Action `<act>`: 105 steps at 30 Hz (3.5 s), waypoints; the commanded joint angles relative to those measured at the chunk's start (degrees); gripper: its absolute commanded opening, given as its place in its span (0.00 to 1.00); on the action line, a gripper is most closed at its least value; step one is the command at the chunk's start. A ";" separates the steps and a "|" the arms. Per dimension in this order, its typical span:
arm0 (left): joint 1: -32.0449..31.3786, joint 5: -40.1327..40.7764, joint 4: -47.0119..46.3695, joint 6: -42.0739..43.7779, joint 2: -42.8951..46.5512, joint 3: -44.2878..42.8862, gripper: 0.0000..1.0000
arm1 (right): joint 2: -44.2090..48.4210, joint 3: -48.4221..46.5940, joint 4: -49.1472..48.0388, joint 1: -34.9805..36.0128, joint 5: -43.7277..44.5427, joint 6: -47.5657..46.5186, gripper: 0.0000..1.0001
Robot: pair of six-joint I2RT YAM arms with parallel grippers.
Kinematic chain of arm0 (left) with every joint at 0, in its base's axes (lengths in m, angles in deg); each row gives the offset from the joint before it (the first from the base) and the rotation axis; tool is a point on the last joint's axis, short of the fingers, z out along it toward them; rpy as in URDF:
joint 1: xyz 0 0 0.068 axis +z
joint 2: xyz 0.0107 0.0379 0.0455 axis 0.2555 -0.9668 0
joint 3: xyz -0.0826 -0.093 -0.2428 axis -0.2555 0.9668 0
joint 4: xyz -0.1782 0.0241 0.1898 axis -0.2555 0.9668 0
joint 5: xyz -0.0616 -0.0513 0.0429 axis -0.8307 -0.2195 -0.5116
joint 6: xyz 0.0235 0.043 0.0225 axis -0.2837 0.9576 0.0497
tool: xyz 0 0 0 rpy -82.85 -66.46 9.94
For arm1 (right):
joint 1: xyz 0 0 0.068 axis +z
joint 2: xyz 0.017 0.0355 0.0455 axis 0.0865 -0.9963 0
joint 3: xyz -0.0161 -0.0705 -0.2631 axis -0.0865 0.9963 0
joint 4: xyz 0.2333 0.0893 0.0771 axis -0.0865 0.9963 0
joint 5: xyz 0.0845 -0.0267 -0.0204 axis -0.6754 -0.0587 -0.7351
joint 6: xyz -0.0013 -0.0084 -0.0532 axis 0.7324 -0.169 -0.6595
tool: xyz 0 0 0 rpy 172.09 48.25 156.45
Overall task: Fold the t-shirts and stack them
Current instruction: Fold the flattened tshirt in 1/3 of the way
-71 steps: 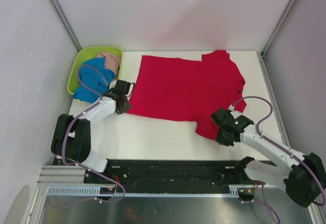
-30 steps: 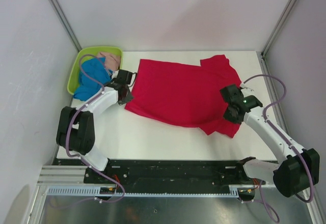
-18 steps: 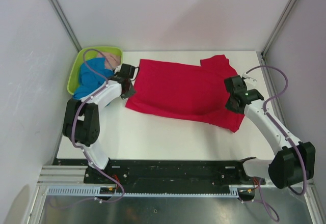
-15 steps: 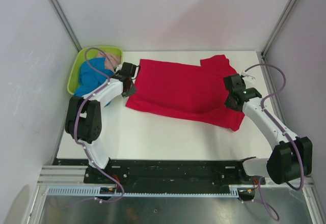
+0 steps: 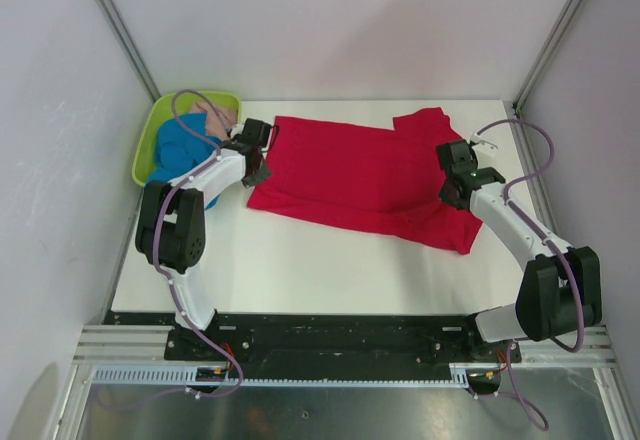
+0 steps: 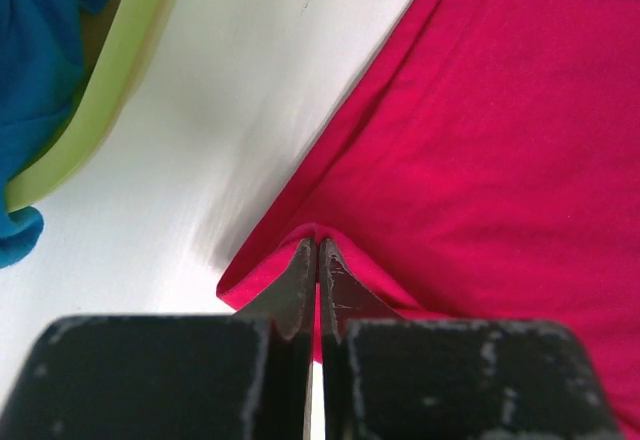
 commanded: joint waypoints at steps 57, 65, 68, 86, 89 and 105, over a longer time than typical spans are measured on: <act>2.83 -0.10 -2.33 -2.12 -6.42 -8.51 0.00 | -9.64 -6.36 -7.33 -5.13 2.34 -3.34 0.00; 3.11 -0.93 -2.49 -1.97 -7.73 -9.65 0.00 | -11.18 -6.50 -7.99 -5.46 2.17 -3.48 0.00; 3.09 -1.30 -2.49 -1.97 -8.44 -10.35 0.00 | -11.53 -6.65 -8.08 -5.60 2.00 -3.64 0.00; 3.67 -1.24 -2.57 -1.88 -8.86 -11.19 0.00 | -12.60 -7.90 -7.84 -6.51 2.26 -4.28 0.00; 3.86 -1.42 -2.63 -1.78 -8.72 -10.91 0.00 | -12.41 -7.91 -7.57 -6.72 2.22 -4.24 0.00; 4.00 -4.02 -3.85 -0.18 -10.15 -12.24 0.06 | -14.62 -7.91 -8.69 -6.80 -0.03 -3.84 0.00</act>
